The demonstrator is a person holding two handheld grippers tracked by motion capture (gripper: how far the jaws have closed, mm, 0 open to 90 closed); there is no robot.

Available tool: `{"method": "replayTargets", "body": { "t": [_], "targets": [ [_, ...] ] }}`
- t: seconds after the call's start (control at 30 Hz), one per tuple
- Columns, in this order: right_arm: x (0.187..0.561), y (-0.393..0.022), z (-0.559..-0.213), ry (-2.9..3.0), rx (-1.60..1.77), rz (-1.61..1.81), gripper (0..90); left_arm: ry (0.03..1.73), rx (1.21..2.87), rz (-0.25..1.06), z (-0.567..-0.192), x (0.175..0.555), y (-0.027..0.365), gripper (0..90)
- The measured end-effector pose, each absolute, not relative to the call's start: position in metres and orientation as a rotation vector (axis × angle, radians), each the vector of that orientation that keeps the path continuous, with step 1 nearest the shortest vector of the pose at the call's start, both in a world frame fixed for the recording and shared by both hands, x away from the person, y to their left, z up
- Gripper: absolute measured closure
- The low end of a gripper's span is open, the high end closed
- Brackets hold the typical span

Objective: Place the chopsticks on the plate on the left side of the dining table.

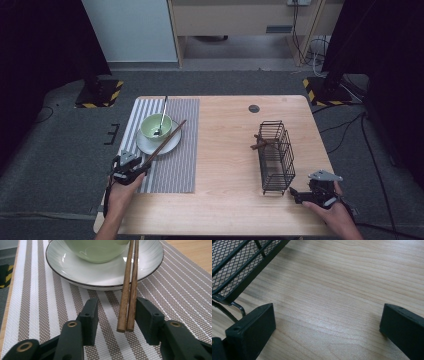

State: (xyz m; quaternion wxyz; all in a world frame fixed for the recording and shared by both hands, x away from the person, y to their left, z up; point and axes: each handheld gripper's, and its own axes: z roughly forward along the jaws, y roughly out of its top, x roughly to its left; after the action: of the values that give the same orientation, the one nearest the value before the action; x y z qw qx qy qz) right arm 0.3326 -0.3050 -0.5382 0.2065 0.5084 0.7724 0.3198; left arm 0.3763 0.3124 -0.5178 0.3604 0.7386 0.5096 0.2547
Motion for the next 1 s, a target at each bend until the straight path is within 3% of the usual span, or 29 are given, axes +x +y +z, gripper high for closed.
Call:
{"method": "replayTargets", "body": {
  "t": [1.0],
  "targets": [
    [0.332,-0.305,-0.538,2.151,1.418,0.891,0.4,1.395,1.815,0.712,-0.516,0.379,0.325,51.8]
  ]
}}
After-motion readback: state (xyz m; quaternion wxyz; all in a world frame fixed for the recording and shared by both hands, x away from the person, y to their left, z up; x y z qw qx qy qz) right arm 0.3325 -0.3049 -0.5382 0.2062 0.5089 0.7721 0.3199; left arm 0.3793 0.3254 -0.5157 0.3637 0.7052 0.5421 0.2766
